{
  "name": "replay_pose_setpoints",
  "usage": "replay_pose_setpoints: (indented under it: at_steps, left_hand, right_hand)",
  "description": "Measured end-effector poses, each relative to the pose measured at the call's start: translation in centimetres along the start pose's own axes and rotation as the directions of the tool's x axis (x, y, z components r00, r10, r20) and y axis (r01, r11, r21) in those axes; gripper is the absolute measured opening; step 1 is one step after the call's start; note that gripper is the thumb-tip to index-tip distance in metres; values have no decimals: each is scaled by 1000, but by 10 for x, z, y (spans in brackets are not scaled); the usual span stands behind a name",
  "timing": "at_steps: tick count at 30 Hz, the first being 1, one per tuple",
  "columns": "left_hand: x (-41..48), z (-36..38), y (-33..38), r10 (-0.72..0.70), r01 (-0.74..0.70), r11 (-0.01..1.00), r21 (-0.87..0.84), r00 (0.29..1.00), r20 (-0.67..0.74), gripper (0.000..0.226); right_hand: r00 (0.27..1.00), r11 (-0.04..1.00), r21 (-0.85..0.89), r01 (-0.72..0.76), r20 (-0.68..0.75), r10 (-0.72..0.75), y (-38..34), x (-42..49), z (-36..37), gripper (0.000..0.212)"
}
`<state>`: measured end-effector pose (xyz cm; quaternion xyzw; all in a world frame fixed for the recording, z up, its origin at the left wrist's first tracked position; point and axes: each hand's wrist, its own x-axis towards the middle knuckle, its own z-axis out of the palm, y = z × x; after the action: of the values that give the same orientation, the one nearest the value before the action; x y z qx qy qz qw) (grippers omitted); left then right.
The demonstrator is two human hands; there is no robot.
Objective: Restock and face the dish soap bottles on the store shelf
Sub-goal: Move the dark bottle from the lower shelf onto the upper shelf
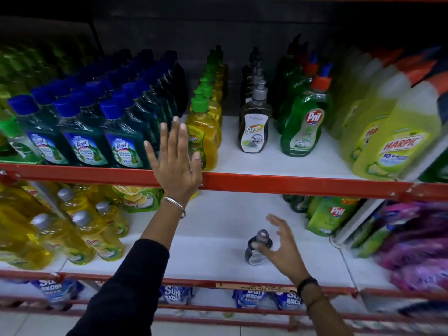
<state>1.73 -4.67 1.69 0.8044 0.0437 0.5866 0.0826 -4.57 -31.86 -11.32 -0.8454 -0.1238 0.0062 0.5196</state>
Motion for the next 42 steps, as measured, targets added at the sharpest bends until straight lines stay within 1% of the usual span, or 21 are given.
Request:
replay_pose_setpoints:
  at_steps: [2, 3, 4, 7, 12, 16, 20, 22, 26, 28, 31, 33, 35, 42]
  left_hand:
    - [0, 1, 0, 8, -8, 1000, -5, 1000, -6, 56]
    - [-1, 1, -1, 6, -7, 1000, -7, 1000, -10, 56]
    - [-1, 1, 0, 4, -4, 1000, -7, 1000, -12, 56]
    - [-1, 2, 0, -1, 1, 1000, -2, 1000, -3, 56]
    - [1, 0, 0, -12, 12, 1000, -5, 1000, 25, 57]
    - [0, 1, 0, -9, 9, 1000, -6, 1000, 26, 59]
    - [0, -1, 0, -8, 8, 1000, -10, 999, 37, 59]
    - [0, -2, -1, -6, 7, 1000, -8, 999, 51, 59]
    - [0, -4, -1, -7, 7, 1000, -10, 998, 64, 60]
    - [0, -4, -2, -5, 6, 1000, -6, 998, 64, 61]
    - [1, -5, -2, -5, 5, 1000, -7, 998, 66, 61]
    - [1, -6, -1, -8, 9, 1000, -10, 997, 73, 62]
    - [1, -7, -1, -8, 9, 1000, -9, 997, 81, 62]
    - [0, -6, -2, -2, 3, 1000, -14, 997, 74, 65]
  right_hand:
    - [980, 995, -51, -87, 175, 94, 24, 2, 4, 76]
    - [970, 993, -50, -108, 215, 116, 31, 3, 7, 73]
    - [967, 991, -35, -126, 219, 130, 37, 5, 11, 68]
    - [977, 985, 10, -174, 130, 171, 47, 9, 17, 54]
    - [983, 982, 68, -178, 61, 174, 40, 8, 10, 47]
    - [992, 982, 137, -127, 17, 125, 8, 5, -9, 44]
    - [996, 979, 204, -14, -80, 31, -42, 4, -35, 44]
    - [991, 965, 252, 71, -130, -39, -73, 6, -48, 43]
    - [951, 905, 325, 274, -233, -204, -142, 20, -72, 44]
    - [920, 862, 366, 350, -307, -243, -169, 33, -79, 44]
    - [863, 821, 364, 439, -425, -273, -198, 57, -83, 42]
    - [836, 801, 372, 468, -480, -266, -206, 73, -81, 41]
    - [821, 808, 354, 471, -512, -254, -208, 89, -77, 44]
    - [855, 890, 258, 376, -468, -226, -186, 121, -55, 50]
